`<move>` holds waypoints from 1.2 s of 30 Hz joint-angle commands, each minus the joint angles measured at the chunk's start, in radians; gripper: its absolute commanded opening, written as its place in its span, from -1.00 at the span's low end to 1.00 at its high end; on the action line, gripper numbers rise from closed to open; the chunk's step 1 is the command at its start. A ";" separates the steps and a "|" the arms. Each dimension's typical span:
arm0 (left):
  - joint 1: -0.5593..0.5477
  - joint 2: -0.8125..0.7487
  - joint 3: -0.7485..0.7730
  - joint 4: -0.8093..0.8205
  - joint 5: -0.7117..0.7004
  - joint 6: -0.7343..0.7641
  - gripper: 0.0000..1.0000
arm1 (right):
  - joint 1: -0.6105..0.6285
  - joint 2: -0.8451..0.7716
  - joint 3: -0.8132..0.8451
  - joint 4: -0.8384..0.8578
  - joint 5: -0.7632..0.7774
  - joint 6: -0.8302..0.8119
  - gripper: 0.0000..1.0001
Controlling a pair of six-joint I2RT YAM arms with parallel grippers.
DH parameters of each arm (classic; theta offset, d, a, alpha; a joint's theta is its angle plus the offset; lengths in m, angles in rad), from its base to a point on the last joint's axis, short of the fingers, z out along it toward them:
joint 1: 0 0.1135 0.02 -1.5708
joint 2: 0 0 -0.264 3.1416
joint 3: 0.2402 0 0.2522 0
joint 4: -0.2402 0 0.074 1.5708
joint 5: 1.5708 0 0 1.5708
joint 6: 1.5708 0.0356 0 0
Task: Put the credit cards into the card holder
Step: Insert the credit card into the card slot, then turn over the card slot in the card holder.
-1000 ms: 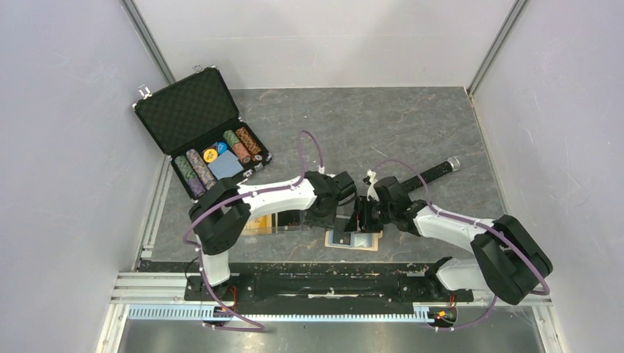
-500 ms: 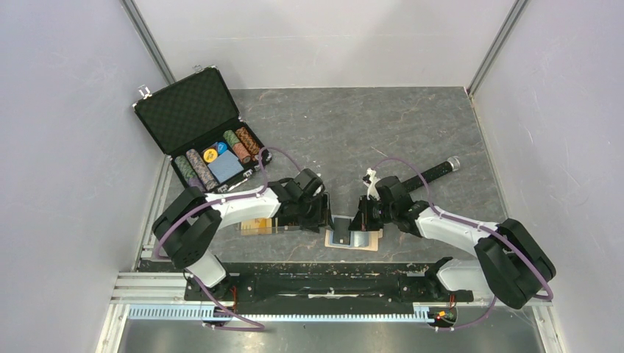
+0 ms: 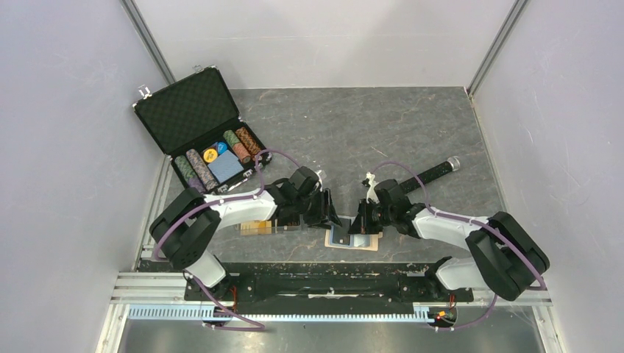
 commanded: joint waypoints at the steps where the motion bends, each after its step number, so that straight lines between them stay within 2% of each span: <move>1: -0.003 0.018 0.016 0.021 0.012 -0.030 -0.01 | 0.004 0.018 -0.003 -0.007 0.032 -0.023 -1.00; 8: -0.028 0.057 0.086 -0.084 -0.052 0.013 -0.01 | 0.004 0.039 -0.006 -0.020 0.044 -0.031 -1.00; 19: -0.049 0.101 0.102 -0.075 -0.054 0.015 -0.10 | 0.004 0.048 -0.008 -0.022 0.041 -0.035 -1.00; 27: -0.071 0.086 0.151 -0.195 -0.158 0.055 0.02 | 0.003 0.051 -0.007 -0.025 0.043 -0.038 -1.00; 36: -0.092 0.133 0.155 -0.131 -0.117 0.037 -0.11 | 0.004 0.052 -0.006 -0.026 0.036 -0.040 -1.00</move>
